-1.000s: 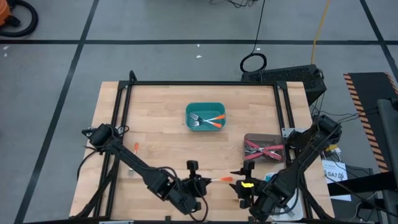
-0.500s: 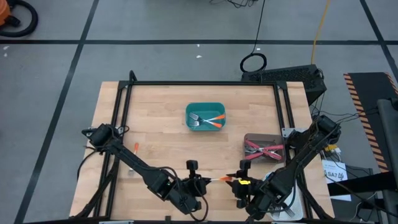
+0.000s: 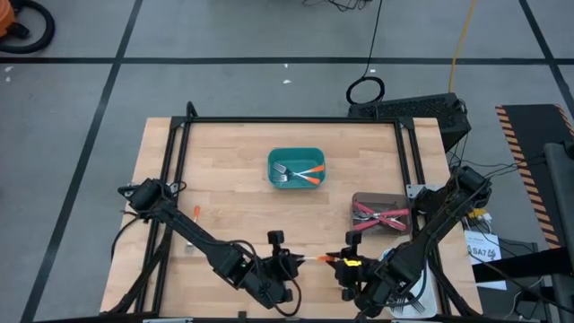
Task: Sort silverware by color (type)
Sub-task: Put the orange fork into the blue bin
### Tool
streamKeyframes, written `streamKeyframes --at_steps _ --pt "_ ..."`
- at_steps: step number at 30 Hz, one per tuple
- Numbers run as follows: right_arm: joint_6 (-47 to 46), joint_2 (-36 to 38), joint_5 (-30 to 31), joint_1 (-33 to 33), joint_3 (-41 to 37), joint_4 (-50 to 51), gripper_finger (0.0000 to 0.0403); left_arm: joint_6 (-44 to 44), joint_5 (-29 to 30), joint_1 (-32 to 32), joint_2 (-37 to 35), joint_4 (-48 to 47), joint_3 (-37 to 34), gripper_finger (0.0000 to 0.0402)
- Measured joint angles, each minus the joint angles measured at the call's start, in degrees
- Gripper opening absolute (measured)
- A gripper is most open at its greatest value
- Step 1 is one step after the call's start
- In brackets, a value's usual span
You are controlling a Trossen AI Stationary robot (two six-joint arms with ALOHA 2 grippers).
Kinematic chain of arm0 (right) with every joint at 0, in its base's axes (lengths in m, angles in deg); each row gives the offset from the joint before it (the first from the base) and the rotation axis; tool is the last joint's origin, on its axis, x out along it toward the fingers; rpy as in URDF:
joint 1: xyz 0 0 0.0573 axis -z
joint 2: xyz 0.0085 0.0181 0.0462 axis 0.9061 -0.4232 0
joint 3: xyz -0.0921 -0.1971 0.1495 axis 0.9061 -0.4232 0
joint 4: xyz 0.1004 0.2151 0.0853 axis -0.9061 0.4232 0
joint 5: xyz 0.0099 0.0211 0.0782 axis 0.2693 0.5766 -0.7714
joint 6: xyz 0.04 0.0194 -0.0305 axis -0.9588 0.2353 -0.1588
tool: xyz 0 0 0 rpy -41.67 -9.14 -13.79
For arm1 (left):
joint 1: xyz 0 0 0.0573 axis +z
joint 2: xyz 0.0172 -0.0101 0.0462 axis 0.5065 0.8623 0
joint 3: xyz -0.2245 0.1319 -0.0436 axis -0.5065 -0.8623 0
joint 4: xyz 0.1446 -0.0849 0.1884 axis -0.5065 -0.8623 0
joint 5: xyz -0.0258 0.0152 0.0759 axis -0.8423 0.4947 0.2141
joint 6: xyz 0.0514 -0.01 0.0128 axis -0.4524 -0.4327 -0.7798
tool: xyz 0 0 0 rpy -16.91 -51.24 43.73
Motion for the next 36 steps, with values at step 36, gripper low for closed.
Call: streamKeyframes --at_steps 36 --pt "24.44 0.05 -7.86 20.96 0.00 12.00 0.0065 7.46 9.64 -3.50 -3.06 -15.38 0.00 0.0200"
